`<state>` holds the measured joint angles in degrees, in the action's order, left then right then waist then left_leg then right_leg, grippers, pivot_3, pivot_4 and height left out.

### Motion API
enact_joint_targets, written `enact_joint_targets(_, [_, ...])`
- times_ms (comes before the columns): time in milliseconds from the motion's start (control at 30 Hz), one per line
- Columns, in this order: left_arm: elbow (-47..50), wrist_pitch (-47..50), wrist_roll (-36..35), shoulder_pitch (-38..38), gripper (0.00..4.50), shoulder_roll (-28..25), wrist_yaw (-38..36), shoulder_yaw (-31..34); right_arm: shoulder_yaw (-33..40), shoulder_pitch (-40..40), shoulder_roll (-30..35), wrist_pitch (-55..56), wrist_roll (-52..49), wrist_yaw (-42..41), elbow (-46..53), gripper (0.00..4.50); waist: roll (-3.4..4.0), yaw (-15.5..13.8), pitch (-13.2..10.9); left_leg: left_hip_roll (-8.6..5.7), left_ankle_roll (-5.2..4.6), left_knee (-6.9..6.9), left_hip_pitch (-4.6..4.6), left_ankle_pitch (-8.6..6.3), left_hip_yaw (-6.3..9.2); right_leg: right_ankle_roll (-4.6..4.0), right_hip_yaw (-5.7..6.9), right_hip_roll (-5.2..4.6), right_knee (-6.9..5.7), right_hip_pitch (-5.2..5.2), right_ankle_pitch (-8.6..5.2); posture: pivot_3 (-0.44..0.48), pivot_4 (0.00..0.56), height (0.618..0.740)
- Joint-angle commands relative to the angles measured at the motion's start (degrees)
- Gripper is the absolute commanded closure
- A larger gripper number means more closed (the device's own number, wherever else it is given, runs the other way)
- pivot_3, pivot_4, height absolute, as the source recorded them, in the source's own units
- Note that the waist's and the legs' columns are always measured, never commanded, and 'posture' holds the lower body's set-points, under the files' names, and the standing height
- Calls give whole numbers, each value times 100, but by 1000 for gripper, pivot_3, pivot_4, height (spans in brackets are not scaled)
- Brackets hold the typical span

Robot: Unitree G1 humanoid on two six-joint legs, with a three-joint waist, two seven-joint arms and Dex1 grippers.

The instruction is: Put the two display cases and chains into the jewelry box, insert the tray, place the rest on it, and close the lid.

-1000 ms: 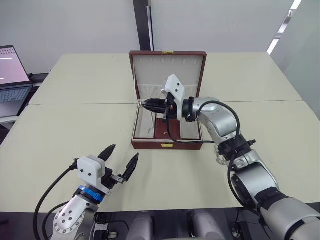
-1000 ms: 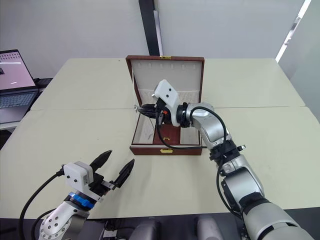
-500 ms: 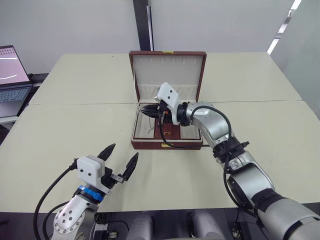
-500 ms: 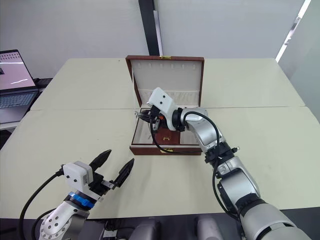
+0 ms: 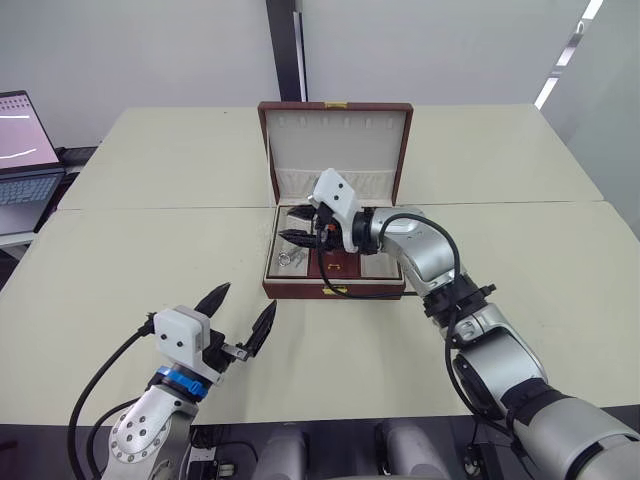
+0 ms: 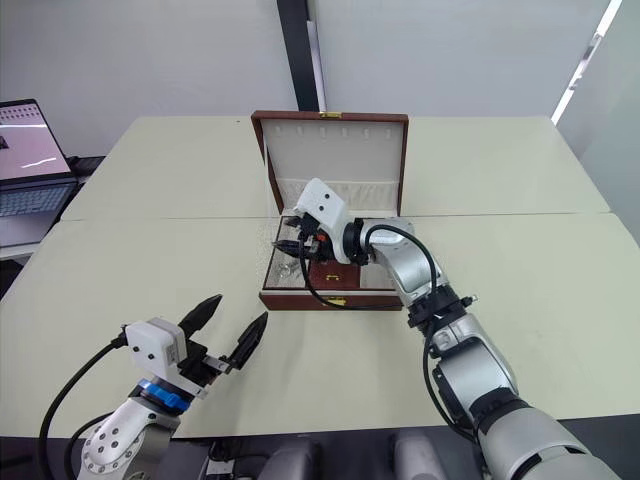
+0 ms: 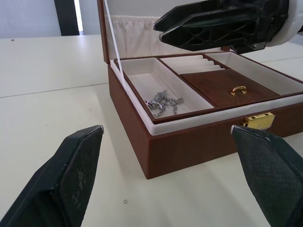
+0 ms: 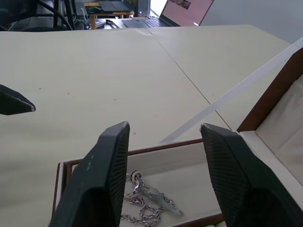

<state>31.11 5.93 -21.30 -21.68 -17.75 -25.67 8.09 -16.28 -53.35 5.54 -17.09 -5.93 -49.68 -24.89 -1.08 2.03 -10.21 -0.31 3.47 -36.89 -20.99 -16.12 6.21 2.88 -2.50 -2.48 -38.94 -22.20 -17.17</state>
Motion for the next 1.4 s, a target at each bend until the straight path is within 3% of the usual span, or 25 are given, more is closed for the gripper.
enact_joint_targets(33, [96,83,-131,86,0,-99,-65,63,240,-39,66,15,-196,-79,320,744,0,0,0,0,0,0,0,0,1,0,0,0,0,0,0,0,150,740])
enact_joint_targets(100, [91,148,-191,140,0,-151,-89,107,343,5,179,-23,-274,-149,434,49,0,-1,0,0,0,0,0,0,0,0,0,0,0,0,0,0,150,740])
enact_joint_targets(133, [73,212,-249,199,0,-221,-128,159,442,80,325,-42,-347,-229,545,16,0,0,0,0,0,0,-1,0,1,0,1,0,0,0,0,0,150,740])
enact_joint_targets(533, [-757,1134,-1135,1022,0,-1854,-1331,1197,1822,1653,2411,-710,-1609,-1158,2199,16,10,0,-12,1,0,3,-8,0,5,-1,7,2,5,-1,-1,0,150,740])
enact_joint_targets(867, [-2396,1144,-1038,1793,0,-3113,-2386,1875,2868,3318,3720,-742,-1875,-1230,2481,16,11,-17,-23,1,-1,3,-8,0,0,-1,4,4,7,1,-1,0,150,740])
enact_joint_targets(1167, [-3404,871,-778,1880,0,-3446,-2789,2233,3505,4494,4120,-57,-1663,-1152,1927,16,9,7,-26,4,-1,3,-3,0,-5,0,1,4,5,2,-1,0,150,740])
enact_joint_targets(1400, [-3832,675,-640,1972,0,-3421,-2793,2302,3554,4461,4092,431,-1565,-1029,1234,16,8,1,-26,2,-1,2,-3,0,-6,0,-1,3,5,2,-1,0,150,740])
